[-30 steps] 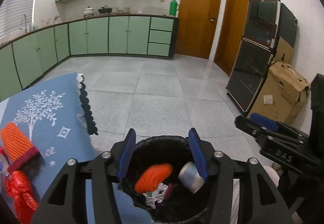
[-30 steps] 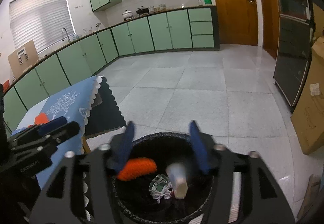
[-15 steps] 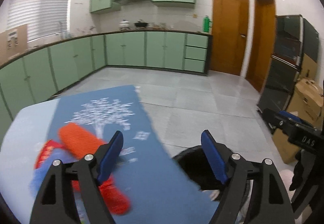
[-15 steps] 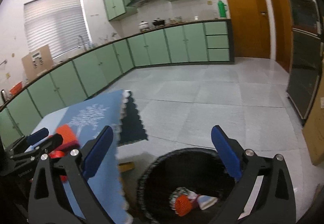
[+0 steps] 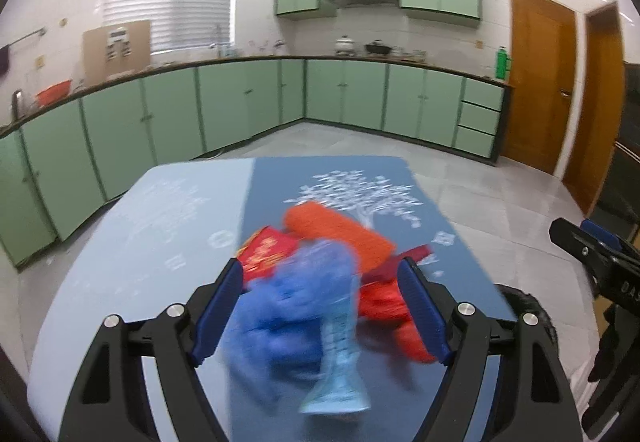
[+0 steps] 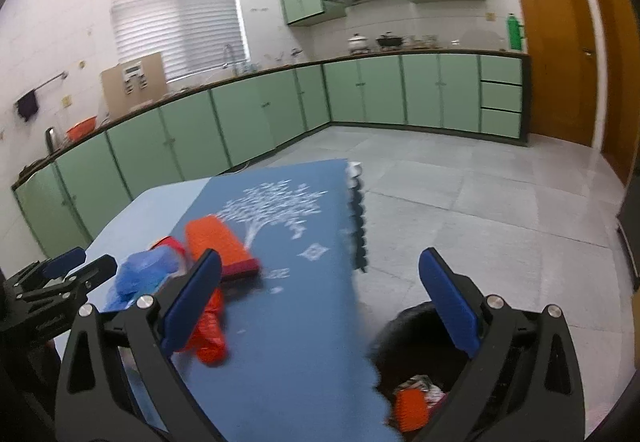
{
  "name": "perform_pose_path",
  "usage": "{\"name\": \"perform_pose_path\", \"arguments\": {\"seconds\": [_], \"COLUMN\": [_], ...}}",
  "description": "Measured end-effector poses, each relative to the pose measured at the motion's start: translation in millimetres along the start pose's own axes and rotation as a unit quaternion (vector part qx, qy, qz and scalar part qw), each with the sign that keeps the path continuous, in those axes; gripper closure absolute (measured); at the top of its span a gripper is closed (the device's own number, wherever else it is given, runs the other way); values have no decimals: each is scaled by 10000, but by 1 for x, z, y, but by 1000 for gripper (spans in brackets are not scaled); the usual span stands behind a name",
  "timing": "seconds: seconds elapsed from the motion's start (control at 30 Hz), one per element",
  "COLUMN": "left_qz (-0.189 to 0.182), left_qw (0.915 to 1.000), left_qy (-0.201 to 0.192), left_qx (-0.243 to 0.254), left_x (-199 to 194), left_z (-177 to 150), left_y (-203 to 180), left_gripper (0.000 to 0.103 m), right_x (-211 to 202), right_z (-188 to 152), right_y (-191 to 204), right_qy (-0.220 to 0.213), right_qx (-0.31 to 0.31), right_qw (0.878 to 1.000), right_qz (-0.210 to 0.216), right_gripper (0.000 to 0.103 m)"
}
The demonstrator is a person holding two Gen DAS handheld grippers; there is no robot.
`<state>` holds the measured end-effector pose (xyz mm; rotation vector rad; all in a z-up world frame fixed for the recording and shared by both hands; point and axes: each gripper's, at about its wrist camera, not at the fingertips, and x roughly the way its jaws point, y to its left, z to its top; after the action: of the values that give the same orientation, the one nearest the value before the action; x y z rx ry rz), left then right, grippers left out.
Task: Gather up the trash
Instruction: 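Move both tools back over the trash pile on the table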
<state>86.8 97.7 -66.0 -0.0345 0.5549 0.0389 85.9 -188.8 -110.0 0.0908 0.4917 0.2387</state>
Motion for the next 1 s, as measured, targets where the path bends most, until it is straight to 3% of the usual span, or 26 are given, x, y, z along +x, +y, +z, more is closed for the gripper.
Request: {"name": "perform_pose_path", "arguments": {"seconds": [0.27,0.6,0.7,0.87,0.93,1.0], "left_qz": [346,462,444,384,356,321], "left_qw": [9990,9977,9975,9974,9974,9974], "left_qy": [164,339,403,480,505,538], "left_qx": [-223,-355,-367,-386,-362,-345], "left_x": [-1,5,6,10,11,14], "left_z": [-18,-31,-34,-37,-38,-39], "left_y": [38,61,64,66,64,62], "left_gripper": [25,25,25,25,25,25], "right_x": [24,51,59,68,71,73], "right_z": [-12,-27,-34,-41,-43,-45], "right_y": [51,93,100,104,104,103], "right_qy": [301,666,850,1096,1231,1321], "right_qx": [-323,-592,-701,-731,-743,-711], "right_qw": [9984,9939,9915,9887,9862,9846], "right_qz": [364,643,693,719,823,899], "right_gripper": [6,8,24,38,55,61]}}
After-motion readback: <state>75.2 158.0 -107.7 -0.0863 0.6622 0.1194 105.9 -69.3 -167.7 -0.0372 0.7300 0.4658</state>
